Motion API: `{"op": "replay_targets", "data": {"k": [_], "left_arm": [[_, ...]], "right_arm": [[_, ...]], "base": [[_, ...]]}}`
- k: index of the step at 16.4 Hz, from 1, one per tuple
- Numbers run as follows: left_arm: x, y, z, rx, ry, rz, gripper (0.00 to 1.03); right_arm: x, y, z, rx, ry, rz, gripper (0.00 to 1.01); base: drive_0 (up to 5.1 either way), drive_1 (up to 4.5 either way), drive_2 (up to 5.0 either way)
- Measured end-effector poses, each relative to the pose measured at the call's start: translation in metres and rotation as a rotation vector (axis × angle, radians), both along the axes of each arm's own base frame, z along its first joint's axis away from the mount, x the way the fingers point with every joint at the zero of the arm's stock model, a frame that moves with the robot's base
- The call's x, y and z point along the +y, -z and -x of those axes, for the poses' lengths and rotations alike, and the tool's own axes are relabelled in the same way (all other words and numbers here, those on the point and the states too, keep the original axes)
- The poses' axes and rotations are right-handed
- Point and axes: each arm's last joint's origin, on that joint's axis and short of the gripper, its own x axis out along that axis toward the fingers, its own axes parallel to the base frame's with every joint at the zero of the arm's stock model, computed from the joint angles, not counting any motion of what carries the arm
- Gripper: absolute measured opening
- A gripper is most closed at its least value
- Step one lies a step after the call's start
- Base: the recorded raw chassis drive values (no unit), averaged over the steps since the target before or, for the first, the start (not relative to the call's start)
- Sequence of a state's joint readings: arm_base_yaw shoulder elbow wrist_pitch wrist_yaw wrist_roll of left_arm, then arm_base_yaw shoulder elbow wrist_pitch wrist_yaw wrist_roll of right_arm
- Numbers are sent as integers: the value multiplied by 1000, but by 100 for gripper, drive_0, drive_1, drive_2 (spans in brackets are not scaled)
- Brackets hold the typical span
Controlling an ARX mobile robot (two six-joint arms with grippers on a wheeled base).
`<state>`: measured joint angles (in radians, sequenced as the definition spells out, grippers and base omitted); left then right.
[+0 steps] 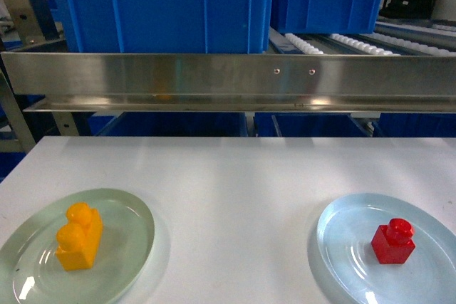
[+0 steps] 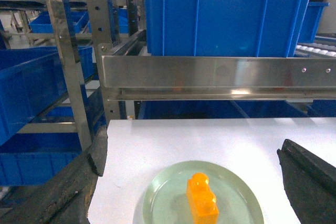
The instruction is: Sort and place red and yellow blocks in left bins
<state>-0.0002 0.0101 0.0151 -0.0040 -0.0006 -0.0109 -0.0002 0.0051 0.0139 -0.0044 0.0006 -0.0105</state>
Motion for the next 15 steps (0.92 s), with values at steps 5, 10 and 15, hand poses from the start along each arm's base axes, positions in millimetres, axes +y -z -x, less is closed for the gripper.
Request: {"op": "replay_targets", "data": {"k": [5,10,15], "left_arm": [[0,0,0,0,0,0,98],[-1,-1,-1,0,19,-2,98],[13,-58,-45,-61,45,12,98]], "right_arm": [[0,0,0,0,0,0,98],[1,-1,-1,-11,-26,10,98],[6,-50,-39,-58,-98,15,98]], "base": [[0,0,0],[0,0,0],[0,0,0]]}}
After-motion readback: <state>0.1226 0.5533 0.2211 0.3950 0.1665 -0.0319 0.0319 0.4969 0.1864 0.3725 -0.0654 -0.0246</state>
